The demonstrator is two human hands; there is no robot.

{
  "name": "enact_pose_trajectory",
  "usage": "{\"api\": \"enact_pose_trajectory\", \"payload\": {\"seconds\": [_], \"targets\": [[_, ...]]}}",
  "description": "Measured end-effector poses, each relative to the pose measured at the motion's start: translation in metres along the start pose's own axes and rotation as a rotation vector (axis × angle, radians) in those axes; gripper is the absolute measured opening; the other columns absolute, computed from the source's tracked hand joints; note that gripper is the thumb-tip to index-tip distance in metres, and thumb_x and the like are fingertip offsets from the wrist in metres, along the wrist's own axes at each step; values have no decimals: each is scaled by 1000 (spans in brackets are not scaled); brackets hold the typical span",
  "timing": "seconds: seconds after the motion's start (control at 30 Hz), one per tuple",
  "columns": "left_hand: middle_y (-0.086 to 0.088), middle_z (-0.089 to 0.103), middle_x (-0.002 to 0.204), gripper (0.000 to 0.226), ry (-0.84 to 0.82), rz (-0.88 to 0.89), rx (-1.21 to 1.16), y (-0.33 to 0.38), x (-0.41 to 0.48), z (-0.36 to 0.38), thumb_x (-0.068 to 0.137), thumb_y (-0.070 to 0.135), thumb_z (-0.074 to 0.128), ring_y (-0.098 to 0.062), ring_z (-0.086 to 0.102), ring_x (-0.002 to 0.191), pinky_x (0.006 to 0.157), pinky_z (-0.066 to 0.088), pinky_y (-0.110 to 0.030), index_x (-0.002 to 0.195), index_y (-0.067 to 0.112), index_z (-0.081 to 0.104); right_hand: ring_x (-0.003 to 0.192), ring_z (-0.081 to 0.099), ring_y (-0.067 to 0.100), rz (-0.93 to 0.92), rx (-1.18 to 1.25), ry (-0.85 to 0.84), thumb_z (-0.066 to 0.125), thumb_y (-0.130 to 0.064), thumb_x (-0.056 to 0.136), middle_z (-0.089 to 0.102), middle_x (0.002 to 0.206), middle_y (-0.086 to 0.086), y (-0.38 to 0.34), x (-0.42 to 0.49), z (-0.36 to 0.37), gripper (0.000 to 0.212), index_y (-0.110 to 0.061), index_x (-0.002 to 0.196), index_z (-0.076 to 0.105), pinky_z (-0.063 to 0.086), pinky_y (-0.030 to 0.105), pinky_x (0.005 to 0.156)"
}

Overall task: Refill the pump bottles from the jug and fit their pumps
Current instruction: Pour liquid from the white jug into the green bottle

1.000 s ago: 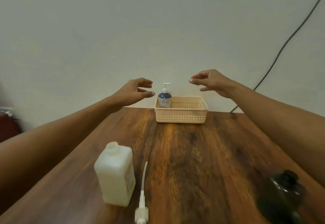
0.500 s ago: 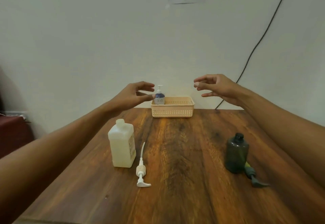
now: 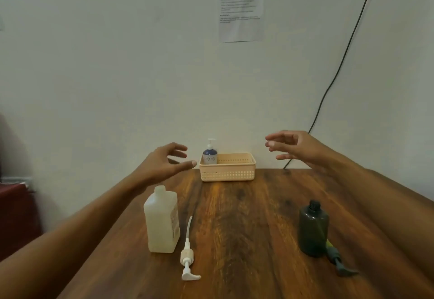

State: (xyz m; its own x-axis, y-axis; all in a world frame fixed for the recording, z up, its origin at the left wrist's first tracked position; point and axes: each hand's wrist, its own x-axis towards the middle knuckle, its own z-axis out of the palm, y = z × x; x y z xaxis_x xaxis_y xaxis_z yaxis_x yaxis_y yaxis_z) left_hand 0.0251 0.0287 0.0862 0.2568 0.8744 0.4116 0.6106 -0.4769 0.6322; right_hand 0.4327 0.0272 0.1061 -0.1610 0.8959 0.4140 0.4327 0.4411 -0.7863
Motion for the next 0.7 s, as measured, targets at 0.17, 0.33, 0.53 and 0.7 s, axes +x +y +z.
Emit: {"api": "enact_pose_trajectory", "payload": {"seconds": [0.17, 0.33, 0.53, 0.7], "targets": [[8, 62, 136, 105, 51, -122, 9, -39, -28, -5, 51, 94, 67, -12, 64, 112, 91, 55, -38, 139, 38, 52, 114, 75, 14, 38, -53, 49, 76, -52, 82, 78, 124, -3, 27, -45, -19, 51, -29, 127, 74, 62, 41, 99], [11, 52, 149, 107, 60, -174, -52, -64, -57, 3, 54, 91, 71, -14, 59, 123, 99, 53, -45, 146, 45, 41, 119, 72, 15, 108, -67, 38, 73, -48, 84, 76, 125, -7, 55, -85, -24, 47, -30, 127, 73, 62, 39, 98], [2, 54, 147, 105, 176, -144, -148, -77, -79, 32, 52, 78, 78, -18, 59, 118, 88, 56, -33, 145, 39, 46, 117, 68, 3, 191, -68, -2, 79, -68, 75, 72, 130, -14, 71, -111, -5, 64, -37, 131, 67, 55, 23, 90], [2, 61, 132, 104, 220, -156, -192, -85, -89, 50, 49, 75, 80, -21, 63, 110, 86, 61, -41, 140, 33, 51, 124, 64, 5, 257, -20, -8, 84, -85, 53, 73, 124, -26, 84, -123, 9, 83, -50, 127, 68, 51, 36, 102]]}}
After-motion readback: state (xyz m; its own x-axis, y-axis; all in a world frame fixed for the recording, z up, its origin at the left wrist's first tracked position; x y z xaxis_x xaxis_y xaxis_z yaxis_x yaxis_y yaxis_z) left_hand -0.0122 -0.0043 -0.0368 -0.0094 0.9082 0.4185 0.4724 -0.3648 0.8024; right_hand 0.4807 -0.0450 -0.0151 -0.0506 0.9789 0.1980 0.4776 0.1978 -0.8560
